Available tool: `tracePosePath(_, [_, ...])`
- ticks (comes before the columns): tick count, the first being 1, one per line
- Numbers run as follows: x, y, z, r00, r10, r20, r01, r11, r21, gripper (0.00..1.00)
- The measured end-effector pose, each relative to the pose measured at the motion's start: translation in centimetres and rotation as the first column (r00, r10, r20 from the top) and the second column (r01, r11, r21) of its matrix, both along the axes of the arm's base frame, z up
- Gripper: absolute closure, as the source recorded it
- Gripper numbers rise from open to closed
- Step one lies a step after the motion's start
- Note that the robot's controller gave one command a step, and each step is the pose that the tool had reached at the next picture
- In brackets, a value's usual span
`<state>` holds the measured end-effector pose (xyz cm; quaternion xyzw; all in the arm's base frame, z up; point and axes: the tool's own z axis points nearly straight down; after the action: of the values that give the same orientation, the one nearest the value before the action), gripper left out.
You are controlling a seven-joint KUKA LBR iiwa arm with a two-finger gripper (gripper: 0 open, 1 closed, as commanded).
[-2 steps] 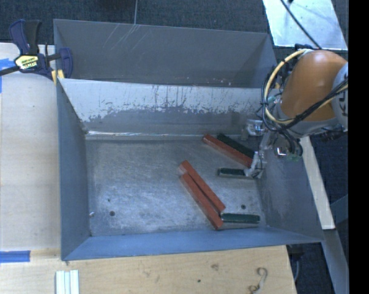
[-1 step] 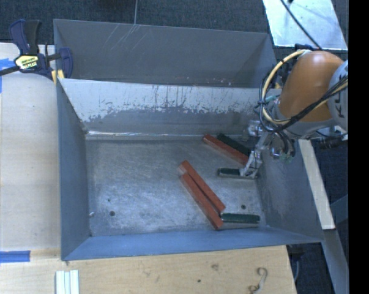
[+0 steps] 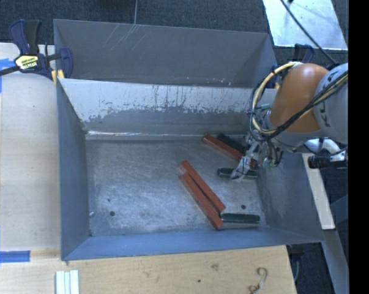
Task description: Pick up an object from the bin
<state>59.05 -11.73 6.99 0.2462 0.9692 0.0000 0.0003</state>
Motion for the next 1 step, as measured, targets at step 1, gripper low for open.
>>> tracePosePath(1, [0.09,-0.05,0.09,1.0,0.001,0.002,-0.001,1.0,-0.001,0.0])
